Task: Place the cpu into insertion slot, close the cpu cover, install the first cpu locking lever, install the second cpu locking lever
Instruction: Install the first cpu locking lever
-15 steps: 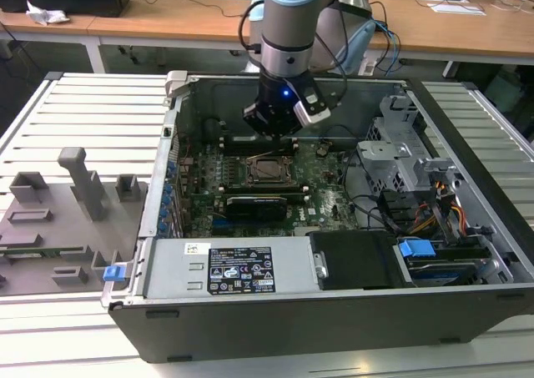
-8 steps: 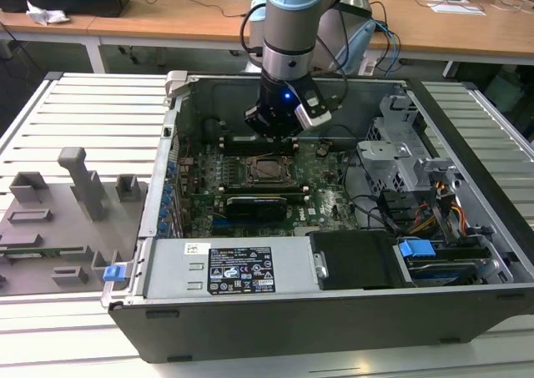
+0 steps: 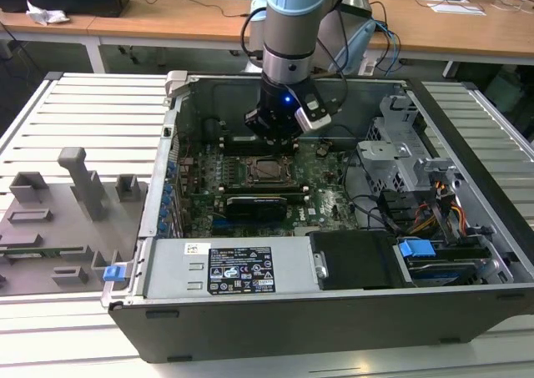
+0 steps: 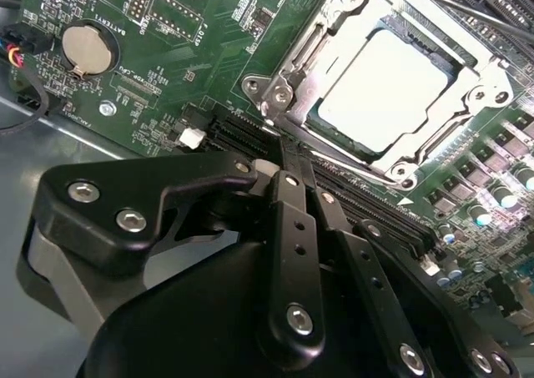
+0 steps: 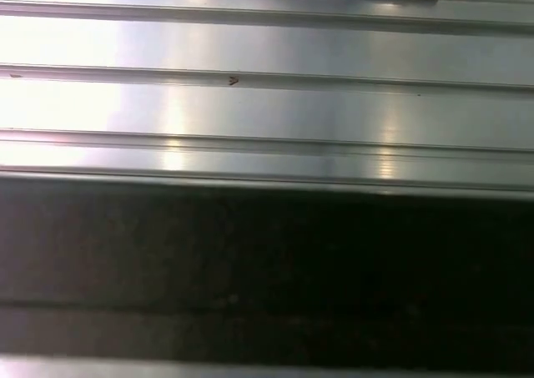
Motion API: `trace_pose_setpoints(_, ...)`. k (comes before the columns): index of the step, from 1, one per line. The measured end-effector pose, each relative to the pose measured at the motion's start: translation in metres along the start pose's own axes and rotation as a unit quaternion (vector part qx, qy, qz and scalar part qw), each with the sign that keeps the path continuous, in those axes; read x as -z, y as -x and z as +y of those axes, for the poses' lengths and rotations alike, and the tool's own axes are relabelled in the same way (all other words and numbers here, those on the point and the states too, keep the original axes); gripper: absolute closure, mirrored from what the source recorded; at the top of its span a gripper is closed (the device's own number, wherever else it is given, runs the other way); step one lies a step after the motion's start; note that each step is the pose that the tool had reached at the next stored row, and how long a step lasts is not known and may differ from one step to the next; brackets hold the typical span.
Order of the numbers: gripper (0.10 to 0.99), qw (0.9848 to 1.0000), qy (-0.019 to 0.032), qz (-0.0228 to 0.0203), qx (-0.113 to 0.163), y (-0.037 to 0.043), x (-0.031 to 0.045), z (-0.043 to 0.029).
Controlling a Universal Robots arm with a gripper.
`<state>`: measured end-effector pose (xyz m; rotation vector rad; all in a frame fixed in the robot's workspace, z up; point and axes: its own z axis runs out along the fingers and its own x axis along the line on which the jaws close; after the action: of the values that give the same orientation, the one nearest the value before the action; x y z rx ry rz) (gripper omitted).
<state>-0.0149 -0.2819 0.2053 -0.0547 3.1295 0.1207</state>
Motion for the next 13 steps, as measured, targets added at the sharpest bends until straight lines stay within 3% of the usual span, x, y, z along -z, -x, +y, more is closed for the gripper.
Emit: trace_pose_setpoints(13, 0.98, 1.0, -0.0056, 0.0001, 0.0, 0.0006, -0.0013, -0.0001)
